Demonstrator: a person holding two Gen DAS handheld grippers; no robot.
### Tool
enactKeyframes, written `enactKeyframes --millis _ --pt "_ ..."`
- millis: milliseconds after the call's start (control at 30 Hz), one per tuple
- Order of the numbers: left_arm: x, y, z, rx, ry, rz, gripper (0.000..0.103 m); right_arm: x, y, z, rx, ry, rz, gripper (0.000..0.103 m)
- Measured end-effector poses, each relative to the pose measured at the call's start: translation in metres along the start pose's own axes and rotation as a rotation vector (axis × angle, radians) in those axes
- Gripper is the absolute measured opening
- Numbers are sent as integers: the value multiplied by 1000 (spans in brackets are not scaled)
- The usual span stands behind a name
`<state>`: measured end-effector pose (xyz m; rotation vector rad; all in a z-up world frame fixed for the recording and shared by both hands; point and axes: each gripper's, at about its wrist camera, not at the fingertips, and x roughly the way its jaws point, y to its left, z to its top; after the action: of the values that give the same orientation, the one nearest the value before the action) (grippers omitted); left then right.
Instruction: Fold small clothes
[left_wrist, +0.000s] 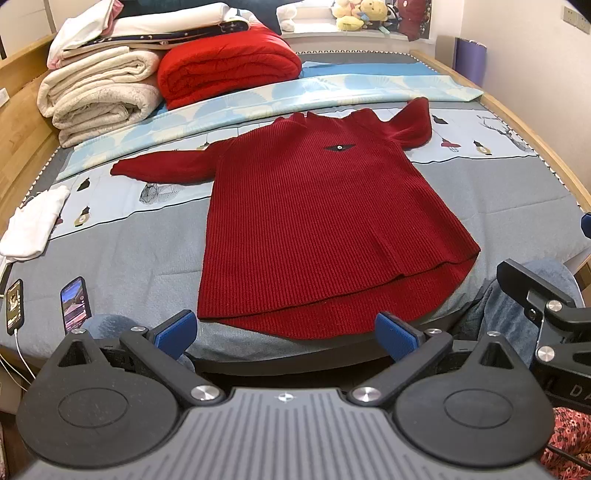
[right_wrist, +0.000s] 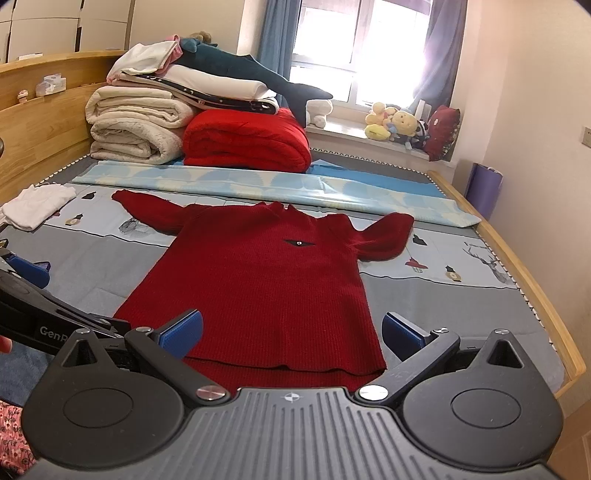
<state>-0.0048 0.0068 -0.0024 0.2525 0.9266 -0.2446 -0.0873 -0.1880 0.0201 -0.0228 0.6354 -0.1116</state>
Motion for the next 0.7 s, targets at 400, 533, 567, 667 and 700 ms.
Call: enactKeyframes --millis 400,533,567,667,700 --pt "8 4 6 -14 21 -11 103 12 -7 2 14 22 21 102" --pt "31 18 15 -26 -1 24 103 39 -24 3 20 -16 -46 102" --pt "40 22 18 -26 -12 47 103 53 -31 4 22 -10 -78 102" --pt "83 42 31 -54 -17 111 103 111 -67 4 109 85 -111 102" --pt "101 51 34 -74 -8 117 103 133 -80 2 154 137 -101 102"
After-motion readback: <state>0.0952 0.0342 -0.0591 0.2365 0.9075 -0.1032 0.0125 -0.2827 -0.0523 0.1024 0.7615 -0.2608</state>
